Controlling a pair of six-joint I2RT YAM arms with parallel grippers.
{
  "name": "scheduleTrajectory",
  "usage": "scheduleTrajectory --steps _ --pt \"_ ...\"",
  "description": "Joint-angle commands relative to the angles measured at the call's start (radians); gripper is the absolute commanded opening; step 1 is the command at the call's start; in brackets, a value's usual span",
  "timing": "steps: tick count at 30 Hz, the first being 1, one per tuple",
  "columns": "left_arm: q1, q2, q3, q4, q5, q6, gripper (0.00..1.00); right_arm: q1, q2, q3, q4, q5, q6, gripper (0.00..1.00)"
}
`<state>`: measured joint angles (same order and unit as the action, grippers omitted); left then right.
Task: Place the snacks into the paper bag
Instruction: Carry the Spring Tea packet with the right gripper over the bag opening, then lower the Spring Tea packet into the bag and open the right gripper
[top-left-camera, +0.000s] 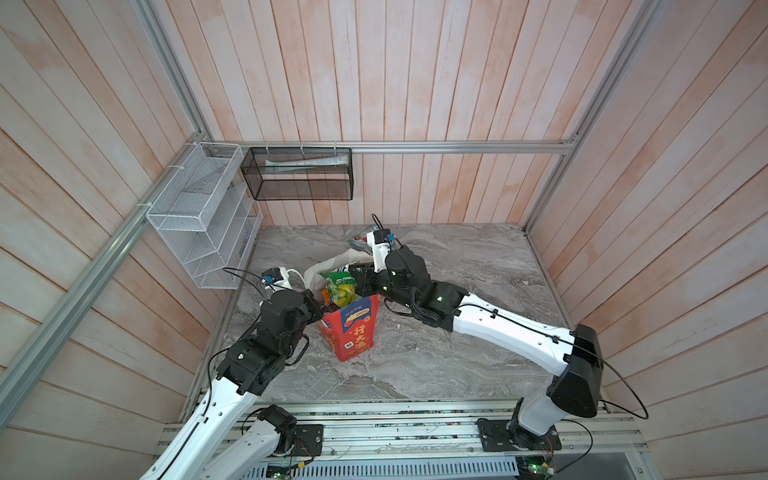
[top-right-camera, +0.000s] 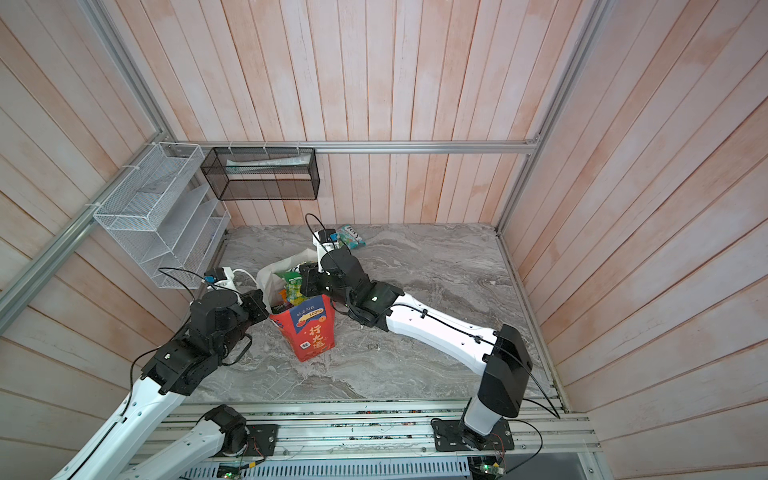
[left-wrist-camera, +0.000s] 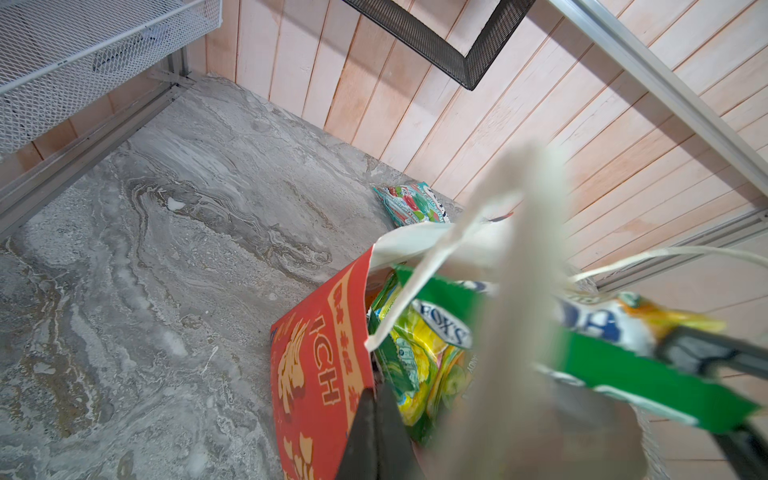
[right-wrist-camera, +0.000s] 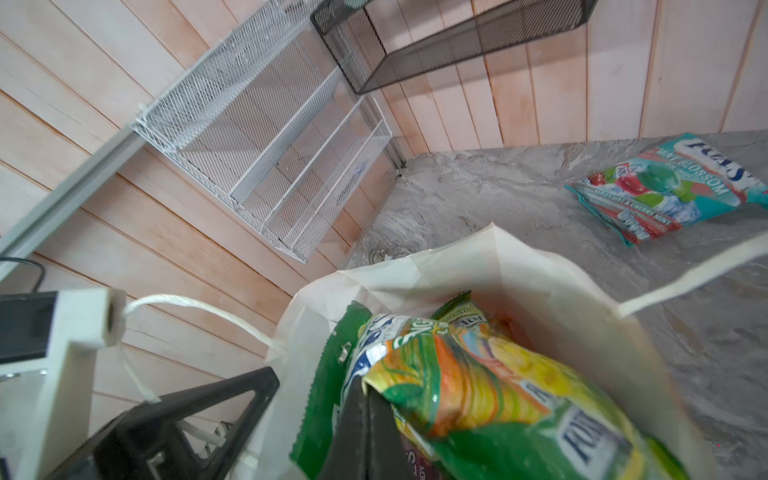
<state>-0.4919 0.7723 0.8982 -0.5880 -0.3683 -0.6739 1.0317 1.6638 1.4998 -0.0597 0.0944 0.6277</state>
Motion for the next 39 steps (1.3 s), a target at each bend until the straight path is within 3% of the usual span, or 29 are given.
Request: scheduleTrajectory --steps 1,16,26,28,31,39 --pt "0.003 -0.014 0.01 0.08 -0.037 0.013 0.0 -0.004 0.044 0.066 -0.054 -0.04 -0.008 0.0" --pt "0.002 -0.014 0.011 0.08 -0.033 0.017 0.0 0.048 0.271 0.438 -0.293 -0.127 -0.098 0.0" --pt "0.003 -0.015 0.013 0.08 -0.032 0.019 0.0 0.011 0.286 0.419 -0.319 -0.146 -0.094 0.03" --pt "0.002 -0.016 0.011 0.08 -0.035 0.018 0.0 0.012 0.265 0.409 -0.318 -0.144 -0.092 0.08" --pt "0.003 -0.016 0.011 0.08 -0.037 0.016 0.0 0.031 0.22 0.401 -0.322 -0.124 -0.106 0.23" --pt "0.003 -0.016 0.01 0.079 -0.038 0.014 0.0 0.063 0.037 0.366 -0.388 0.028 -0.153 0.55"
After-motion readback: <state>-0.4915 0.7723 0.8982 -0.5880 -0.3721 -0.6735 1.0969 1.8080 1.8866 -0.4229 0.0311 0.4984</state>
